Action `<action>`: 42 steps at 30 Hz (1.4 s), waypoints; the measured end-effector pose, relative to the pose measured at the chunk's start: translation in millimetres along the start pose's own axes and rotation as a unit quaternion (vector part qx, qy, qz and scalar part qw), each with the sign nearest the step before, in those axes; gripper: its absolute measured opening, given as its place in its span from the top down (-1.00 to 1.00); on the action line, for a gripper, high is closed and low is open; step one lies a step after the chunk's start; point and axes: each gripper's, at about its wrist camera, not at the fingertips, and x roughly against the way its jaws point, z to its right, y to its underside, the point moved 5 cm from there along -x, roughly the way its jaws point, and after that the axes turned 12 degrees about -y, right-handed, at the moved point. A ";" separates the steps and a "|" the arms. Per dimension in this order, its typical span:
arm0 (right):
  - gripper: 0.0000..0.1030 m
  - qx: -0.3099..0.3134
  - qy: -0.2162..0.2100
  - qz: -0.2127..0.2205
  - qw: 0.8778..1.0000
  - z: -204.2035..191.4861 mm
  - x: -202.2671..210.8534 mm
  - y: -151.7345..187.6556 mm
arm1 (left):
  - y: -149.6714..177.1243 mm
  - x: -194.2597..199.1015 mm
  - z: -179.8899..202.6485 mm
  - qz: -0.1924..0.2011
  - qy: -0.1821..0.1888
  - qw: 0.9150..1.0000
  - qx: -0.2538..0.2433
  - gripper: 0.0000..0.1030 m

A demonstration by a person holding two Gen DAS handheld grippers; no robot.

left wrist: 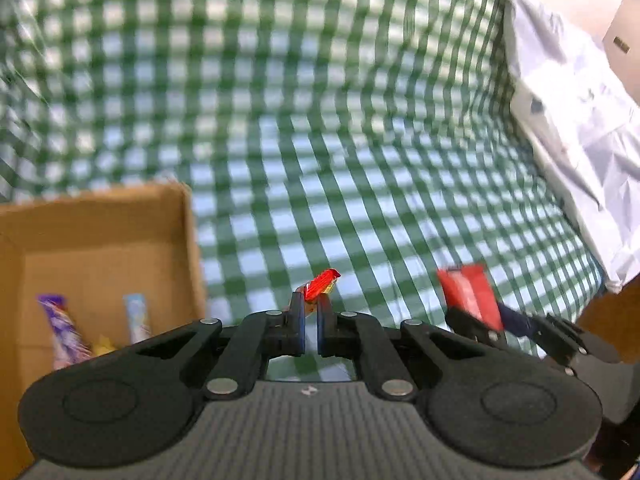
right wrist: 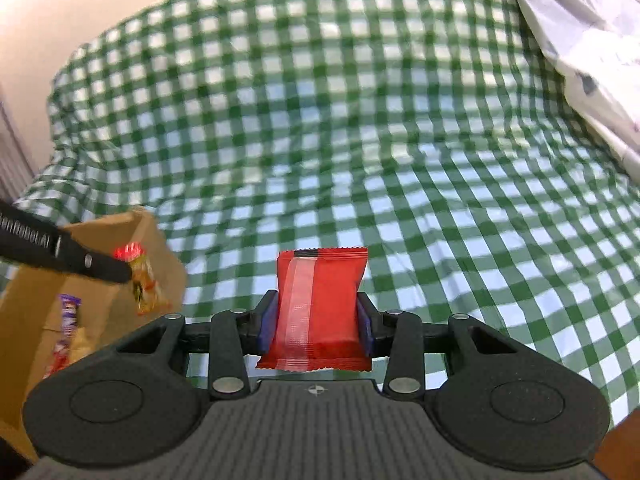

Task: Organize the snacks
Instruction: 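Carry the gold bar and red pack in both tools over the box, then open both tools to drop the gold bar and red pack into the box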

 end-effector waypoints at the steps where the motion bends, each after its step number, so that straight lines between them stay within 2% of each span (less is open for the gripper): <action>1: 0.18 0.008 -0.006 0.001 1.000 -9.5 5.0 -1.1 | 1.3 11.8 -8.3 0.011 -0.007 1.000 0.005 0.90; 5: 0.18 0.041 -0.053 0.010 0.998 -57.8 17.9 -2.6 | 19.1 49.6 -49.3 0.032 -0.051 0.998 0.030 0.90; 10: 0.18 0.077 -0.119 0.004 0.990 -129.8 9.2 1.8 | 46.9 74.1 -105.3 0.024 -0.116 0.991 0.059 0.90; 14: 0.18 0.097 -0.153 -0.013 0.983 -179.3 -3.4 10.3 | 61.9 82.3 -150.6 0.016 -0.139 0.987 0.081 0.90; 17: 0.18 0.115 -0.162 -0.025 0.980 -206.6 -9.3 16.4 | 69.9 80.1 -170.6 0.010 -0.145 0.985 0.093 0.90; 25: 0.18 0.129 -0.158 -0.062 0.977 -224.8 -37.9 26.8 | 82.0 53.3 -190.3 -0.014 -0.149 0.983 0.104 0.90; 31: 0.15 0.136 -0.156 -0.080 0.975 -230.9 -63.0 35.3 | 87.8 22.9 -202.8 -0.047 -0.155 0.982 0.098 0.88; 32: 0.11 0.138 -0.158 -0.083 0.974 -231.9 -67.8 35.7 | 88.6 18.1 -205.7 -0.055 -0.155 0.982 0.096 0.80; 33: 0.04 0.137 -0.158 -0.084 0.974 -232.6 -71.7 35.3 | 89.0 15.2 -208.9 -0.061 -0.157 0.981 0.096 0.37; 34: -0.25 0.136 -0.157 -0.085 0.974 -233.1 -74.8 34.4 | 88.9 14.4 -213.1 -0.066 -0.167 0.979 0.099 -0.02; 35: -0.40 0.136 -0.153 -0.083 0.975 -233.2 -76.3 32.7 | 88.5 16.1 -215.9 -0.061 -0.179 0.977 0.102 -0.77; 36: -0.59 0.136 -0.150 -0.076 0.976 -232.8 -75.2 30.9 | 88.4 19.6 -219.6 -0.051 -0.202 0.972 0.105 -0.99; 38: -0.69 0.141 -0.144 -0.065 0.977 -232.4 -70.1 28.1 | 90.4 31.2 -224.0 -0.018 -0.228 0.968 0.101 -0.99; 42: -0.85 0.144 -0.133 -0.076 0.978 -228.1 -53.2 36.6 | 102.2 41.1 -219.8 -0.040 -0.227 0.969 0.084 -0.99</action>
